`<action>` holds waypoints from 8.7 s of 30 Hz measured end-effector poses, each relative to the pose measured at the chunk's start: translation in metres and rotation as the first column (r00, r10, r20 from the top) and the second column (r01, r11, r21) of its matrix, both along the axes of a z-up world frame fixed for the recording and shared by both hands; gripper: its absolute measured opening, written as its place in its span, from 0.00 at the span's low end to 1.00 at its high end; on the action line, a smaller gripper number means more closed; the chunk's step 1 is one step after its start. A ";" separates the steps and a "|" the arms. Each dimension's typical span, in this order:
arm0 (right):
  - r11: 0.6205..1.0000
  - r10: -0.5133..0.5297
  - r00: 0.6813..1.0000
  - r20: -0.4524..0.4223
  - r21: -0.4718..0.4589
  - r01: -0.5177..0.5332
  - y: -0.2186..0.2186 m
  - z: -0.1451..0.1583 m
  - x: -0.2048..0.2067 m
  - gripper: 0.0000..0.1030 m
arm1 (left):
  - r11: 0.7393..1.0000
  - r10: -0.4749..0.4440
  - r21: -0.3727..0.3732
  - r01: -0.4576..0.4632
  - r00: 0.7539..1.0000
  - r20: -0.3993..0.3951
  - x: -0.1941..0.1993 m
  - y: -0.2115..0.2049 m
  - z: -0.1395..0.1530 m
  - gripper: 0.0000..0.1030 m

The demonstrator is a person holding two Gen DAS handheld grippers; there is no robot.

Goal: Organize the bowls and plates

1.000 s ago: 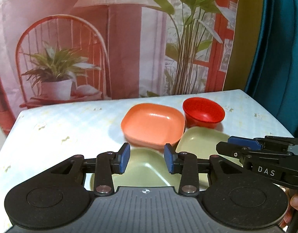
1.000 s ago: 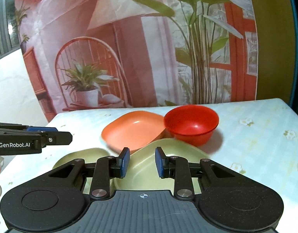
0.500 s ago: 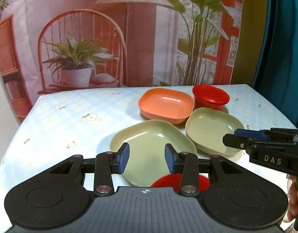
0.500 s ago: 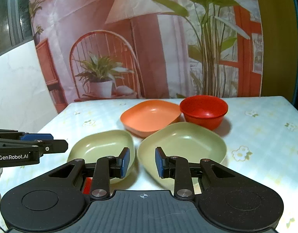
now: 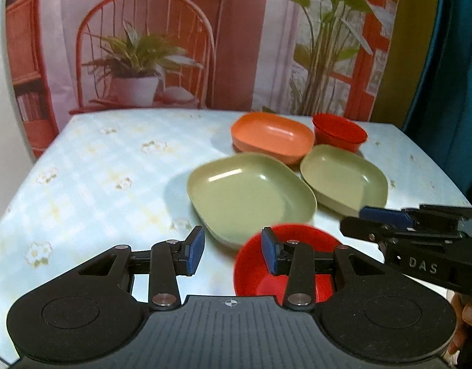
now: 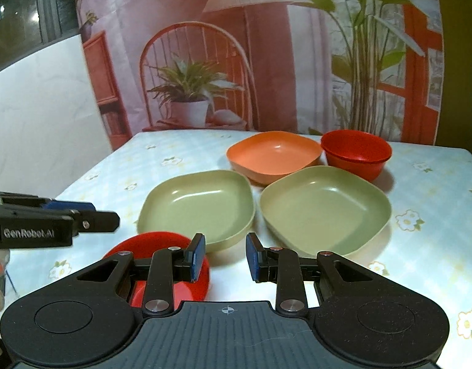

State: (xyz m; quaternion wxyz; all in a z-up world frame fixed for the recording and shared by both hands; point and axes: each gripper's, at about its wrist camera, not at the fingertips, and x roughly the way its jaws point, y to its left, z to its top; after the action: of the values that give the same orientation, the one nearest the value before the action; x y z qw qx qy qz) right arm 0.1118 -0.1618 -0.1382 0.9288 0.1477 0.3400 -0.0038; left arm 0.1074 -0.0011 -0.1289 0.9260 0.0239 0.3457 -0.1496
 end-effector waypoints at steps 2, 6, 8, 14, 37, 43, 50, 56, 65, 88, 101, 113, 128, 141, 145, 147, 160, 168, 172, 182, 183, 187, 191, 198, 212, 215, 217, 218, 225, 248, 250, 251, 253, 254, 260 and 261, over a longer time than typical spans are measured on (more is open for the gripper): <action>1.000 0.005 1.000 -0.006 0.003 -0.005 0.002 -0.001 0.001 0.26 | 1.000 -0.013 0.001 0.013 1.000 -0.016 0.001 -0.002 -0.004 0.41; 1.000 0.012 1.000 -0.023 0.008 -0.012 0.004 -0.004 0.003 0.27 | 1.000 -0.025 0.001 0.025 0.999 -0.042 0.002 -0.005 -0.011 0.41; 1.000 0.015 0.999 -0.035 0.016 -0.014 0.004 -0.007 0.002 0.27 | 1.000 -0.020 -0.003 0.020 0.998 -0.064 0.003 -0.004 -0.014 0.41; 0.997 0.037 0.994 -0.106 0.071 -0.030 0.008 -0.020 -0.001 0.27 | 0.999 -0.025 -0.036 0.020 0.988 -0.150 0.002 -0.002 -0.026 0.41; 0.991 0.076 0.985 -0.153 0.119 -0.058 0.012 -0.027 -0.002 0.16 | 0.994 -0.026 -0.113 0.002 0.977 -0.214 0.006 0.005 -0.038 0.28; 0.991 0.079 0.986 -0.147 0.115 -0.062 0.011 -0.027 -0.002 0.12 | 0.993 -0.044 -0.116 0.022 0.981 -0.190 0.006 0.002 -0.037 0.18; 0.991 0.073 0.987 -0.146 0.120 -0.056 0.009 -0.027 -0.003 0.11 | 0.993 -0.049 -0.112 0.028 0.981 -0.185 0.007 0.002 -0.038 0.17; 0.992 0.068 0.987 -0.144 0.111 -0.052 0.011 -0.025 -0.003 0.11 | 0.994 -0.056 -0.102 0.038 0.982 -0.182 0.006 0.002 -0.038 0.17; 0.992 0.038 0.992 -0.117 0.121 -0.024 0.002 -0.017 -0.004 0.11 | 0.994 -0.097 -0.059 0.090 0.988 -0.122 0.006 -0.008 -0.021 0.17; 0.991 -0.073 0.997 -0.004 0.113 0.073 -0.074 0.028 0.031 0.11 | 0.980 -0.193 -0.038 0.193 0.981 0.003 0.070 -0.069 0.039 0.18; 0.991 -0.121 0.992 0.027 0.053 0.120 -0.131 0.052 0.075 0.11 | 0.970 -0.227 -0.086 0.228 0.974 0.016 0.126 -0.104 0.052 0.17; 0.990 -0.141 0.989 0.035 0.014 0.141 -0.165 0.051 0.108 0.11 | 0.962 -0.268 -0.039 0.271 0.961 0.070 0.169 -0.138 0.060 0.18; 0.981 -0.194 0.980 0.036 -0.016 0.195 -0.199 0.016 0.145 0.10 | 0.968 -0.250 -0.018 0.250 0.968 0.020 0.222 -0.179 0.023 0.18; 0.974 -0.226 0.974 -0.016 -0.013 0.225 -0.222 -0.026 0.151 0.10 | 0.960 -0.279 0.009 0.279 0.960 -0.031 0.237 -0.205 -0.005 0.18; 0.974 -0.225 0.974 -0.023 -0.016 0.225 -0.223 -0.031 0.153 0.10 | 0.961 -0.274 0.020 0.275 0.961 -0.043 0.239 -0.208 -0.008 0.18; 0.975 -0.221 0.975 -0.028 -0.022 0.221 -0.223 -0.032 0.154 0.10 | 0.961 -0.273 0.025 0.274 0.961 -0.048 0.239 -0.210 -0.009 0.18; 0.973 -0.223 0.974 -0.047 -0.067 0.220 -0.223 -0.038 0.152 0.12 | 0.958 -0.263 0.102 0.267 0.963 -0.049 0.238 -0.219 -0.011 0.19; 0.969 -0.234 0.970 -0.058 -0.088 0.229 -0.224 -0.037 0.143 0.18 | 0.964 -0.242 0.107 0.243 0.970 -0.024 0.233 -0.213 -0.004 0.20; 0.969 -0.233 0.971 -0.055 -0.103 0.226 -0.220 -0.031 0.139 0.18 | 0.962 -0.248 0.117 0.247 0.969 -0.002 0.224 -0.210 0.003 0.20; 0.973 -0.206 0.978 -0.044 -0.115 0.199 -0.197 -0.012 0.120 0.18 | 0.966 -0.243 0.104 0.237 0.969 0.051 0.194 -0.184 0.023 0.33; 0.974 -0.202 0.978 -0.044 -0.117 0.196 -0.194 -0.011 0.118 0.18 | 0.967 -0.239 0.101 0.233 0.970 0.054 0.191 -0.180 0.025 0.32; 0.975 -0.191 0.981 -0.036 -0.120 0.185 -0.183 -0.003 0.108 0.18 | 0.974 -0.216 0.080 0.211 0.974 0.072 0.179 -0.155 0.035 0.33; 0.978 -0.177 0.984 -0.026 -0.115 0.173 -0.169 0.002 0.100 0.18 | 0.980 -0.190 0.075 0.184 0.978 0.084 0.166 -0.131 0.039 0.33; 0.984 -0.134 0.990 -0.038 -0.122 0.129 -0.144 0.003 0.100 0.18 | 0.990 -0.127 0.076 0.122 0.989 0.076 0.162 -0.094 0.037 0.33; 0.990 -0.088 0.995 -0.042 -0.115 0.083 -0.113 0.000 0.117 0.18 | 0.995 -0.078 0.067 0.074 0.995 0.064 0.168 -0.060 0.028 0.33; 0.991 -0.082 0.996 -0.041 -0.112 0.077 -0.110 0.000 0.120 0.18 | 0.996 -0.068 0.061 0.064 0.996 0.058 0.171 -0.056 0.027 0.33; 0.991 -0.076 0.996 -0.041 -0.115 0.071 -0.108 -0.001 0.122 0.18 | 0.996 -0.066 0.057 0.063 0.996 0.055 0.172 -0.055 0.025 0.33; 0.991 -0.074 0.996 -0.042 -0.114 0.069 -0.107 -0.001 0.123 0.18 | 0.996 -0.066 0.057 0.063 0.996 0.054 0.171 -0.054 0.024 0.33; 0.991 -0.076 0.996 -0.041 -0.110 0.071 -0.106 -0.002 0.125 0.18 | 0.996 -0.069 0.055 0.067 0.997 0.041 0.173 -0.055 0.019 0.33; 0.996 -0.075 0.997 -0.029 -0.041 0.073 -0.080 -0.012 0.104 0.18 | 0.999 0.022 0.047 -0.020 0.999 -0.033 0.115 -0.020 -0.009 0.33; 0.997 -0.073 0.997 -0.027 -0.036 0.072 -0.074 -0.013 0.100 0.18 | 0.998 0.053 0.040 -0.051 0.997 -0.063 0.112 -0.015 -0.011 0.33; 0.997 -0.070 0.997 -0.026 -0.038 0.069 -0.070 -0.014 0.098 0.18 | 0.998 0.063 0.028 -0.061 0.995 -0.073 0.110 -0.012 -0.012 0.33; 0.997 -0.059 0.998 -0.022 -0.049 0.058 -0.063 -0.015 0.094 0.18 | 0.996 0.086 0.012 -0.085 0.993 -0.086 0.104 -0.007 -0.014 0.33; 0.997 -0.054 0.998 -0.019 -0.057 0.053 -0.059 -0.017 0.092 0.18 | 0.996 0.094 0.007 -0.094 0.992 -0.089 0.101 -0.005 -0.015 0.33; 0.996 -0.046 0.999 -0.011 -0.071 0.045 -0.044 -0.020 0.081 0.18 | 0.994 0.110 -0.016 -0.112 0.989 -0.101 0.084 -0.001 -0.020 0.33; 0.996 -0.041 0.999 -0.008 -0.079 0.040 -0.041 -0.020 0.079 0.18 | 0.993 0.112 -0.017 -0.115 0.988 -0.104 0.081 -0.001 -0.021 0.33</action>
State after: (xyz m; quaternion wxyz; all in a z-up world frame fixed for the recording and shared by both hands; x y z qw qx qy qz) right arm 0.1905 -0.2025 -0.1583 0.9320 0.1180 0.3408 -0.0368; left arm 0.1889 -0.0021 -0.1500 0.9142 -0.0139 0.3920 -0.1016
